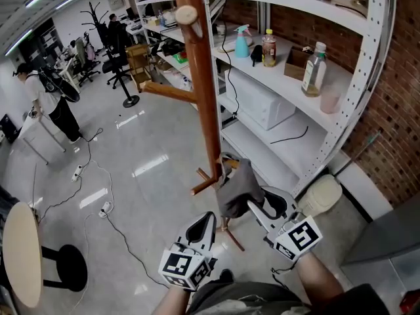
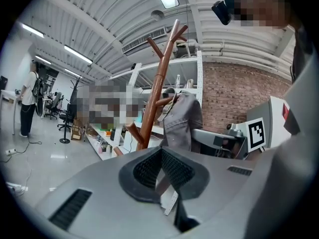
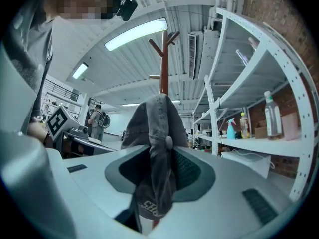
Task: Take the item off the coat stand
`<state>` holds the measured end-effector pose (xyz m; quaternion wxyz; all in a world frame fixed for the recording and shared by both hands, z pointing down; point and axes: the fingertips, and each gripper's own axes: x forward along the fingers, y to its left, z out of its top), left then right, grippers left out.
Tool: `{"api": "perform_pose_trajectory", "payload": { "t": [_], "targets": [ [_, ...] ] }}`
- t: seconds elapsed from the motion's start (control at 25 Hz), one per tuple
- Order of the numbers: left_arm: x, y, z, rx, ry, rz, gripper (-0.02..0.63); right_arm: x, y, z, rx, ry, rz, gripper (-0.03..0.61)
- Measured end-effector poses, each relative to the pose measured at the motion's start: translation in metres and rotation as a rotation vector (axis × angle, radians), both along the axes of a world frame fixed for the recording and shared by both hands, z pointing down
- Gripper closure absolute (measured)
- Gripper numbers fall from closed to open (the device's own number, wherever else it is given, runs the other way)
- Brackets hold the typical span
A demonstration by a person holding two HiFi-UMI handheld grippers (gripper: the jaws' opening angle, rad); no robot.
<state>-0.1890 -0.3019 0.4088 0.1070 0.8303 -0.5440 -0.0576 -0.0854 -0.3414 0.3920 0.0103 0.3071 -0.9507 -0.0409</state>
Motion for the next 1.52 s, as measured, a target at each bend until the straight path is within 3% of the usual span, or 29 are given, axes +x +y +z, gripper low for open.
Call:
{"api": "perform_pose_trajectory", "payload": {
  "t": [0.16,0.44,1.2,1.52],
  "targets": [
    [-0.003,0.0,0.001,-0.005,0.002,-0.005,0.606,0.0,-0.003,-0.001,0.003,-0.001,0.022,0.493],
    [-0.006,0.0,0.002,-0.004,-0.002,-0.013,0.606,0.002,-0.008,-0.005,-0.001,-0.035,0.042,0.537],
    [-0.002,0.013,-0.008,0.003,0.003,-0.051,0.606,0.031,-0.002,-0.041,0.039,-0.145,0.078,0.541],
    [0.007,0.029,-0.004,0.008,0.012,-0.052,0.606,0.051,0.014,-0.044,0.046,-0.148,0.09,0.541]
  ]
}}
